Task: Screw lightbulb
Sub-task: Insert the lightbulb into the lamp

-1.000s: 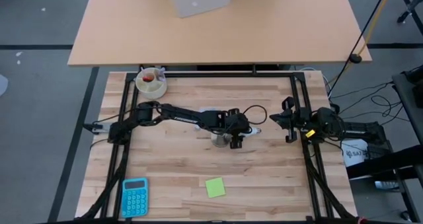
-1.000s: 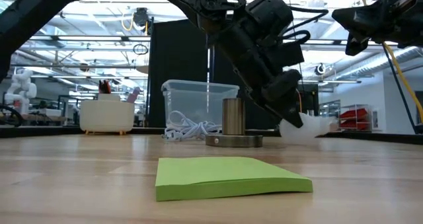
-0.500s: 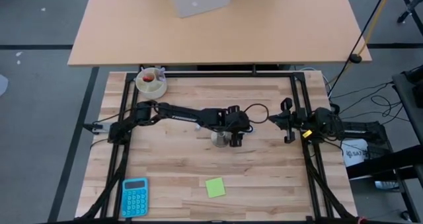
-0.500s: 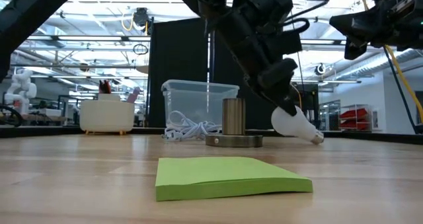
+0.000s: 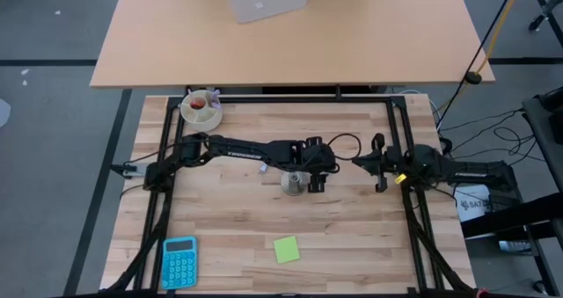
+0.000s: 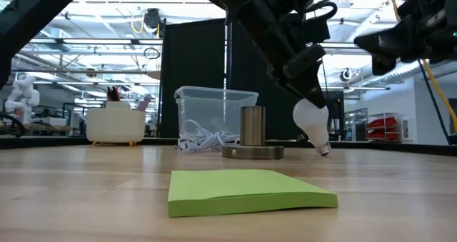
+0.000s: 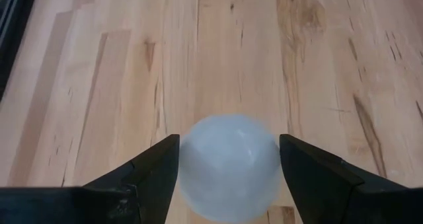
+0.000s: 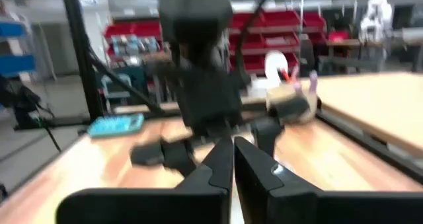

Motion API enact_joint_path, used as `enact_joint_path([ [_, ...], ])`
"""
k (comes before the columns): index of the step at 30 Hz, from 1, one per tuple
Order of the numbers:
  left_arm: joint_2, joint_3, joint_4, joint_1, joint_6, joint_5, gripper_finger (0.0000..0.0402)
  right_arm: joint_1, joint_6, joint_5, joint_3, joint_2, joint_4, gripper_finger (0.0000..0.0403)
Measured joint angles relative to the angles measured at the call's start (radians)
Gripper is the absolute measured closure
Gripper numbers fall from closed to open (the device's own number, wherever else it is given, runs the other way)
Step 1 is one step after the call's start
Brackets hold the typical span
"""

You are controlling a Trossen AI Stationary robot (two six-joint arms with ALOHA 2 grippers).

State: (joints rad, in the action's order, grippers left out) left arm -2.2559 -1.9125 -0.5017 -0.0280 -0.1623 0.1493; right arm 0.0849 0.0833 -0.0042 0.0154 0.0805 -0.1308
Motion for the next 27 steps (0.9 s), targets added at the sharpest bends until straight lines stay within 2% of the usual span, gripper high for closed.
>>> enact_joint_path([
  [3, 0.0, 0.0, -0.003, 0.0, 0.0, 0.0, 0.0145, 0.0, 0.001, 0.038, 0.0, 0.02, 0.056, 0.0357],
  [5, 0.0, 0.0, -0.003, 0.0, 0.0, 0.0, 0.0145, 0.0, 0.002, 0.063, 0.0, 0.035, 0.062, 0.0321],
  [13, 0.0, 0.0, -0.003, 0.0, 0.0, 0.0, 0.0145, 0.0, 0.072, 0.056, 0.0, 0.108, 0.08, 0.0128],
  [16, 0.0, 0.0, -0.003, 0.0, 0.001, 0.0, 0.0145, -0.001, 0.105, 0.051, 0.0, 0.152, 0.098, 0.0079],
  [20, 0.0, 0.0, -0.003, 0.0, 0.001, 0.0, 0.0145, -0.002, 0.115, 0.051, 0.0, 0.214, 0.098, 0.0057],
  [27, 0.0, 0.0, -0.026, -0.002, -0.008, -0.001, 0.0145, -0.002, 0.078, 0.057, 0.0, 0.282, 0.027, 0.0076],
])
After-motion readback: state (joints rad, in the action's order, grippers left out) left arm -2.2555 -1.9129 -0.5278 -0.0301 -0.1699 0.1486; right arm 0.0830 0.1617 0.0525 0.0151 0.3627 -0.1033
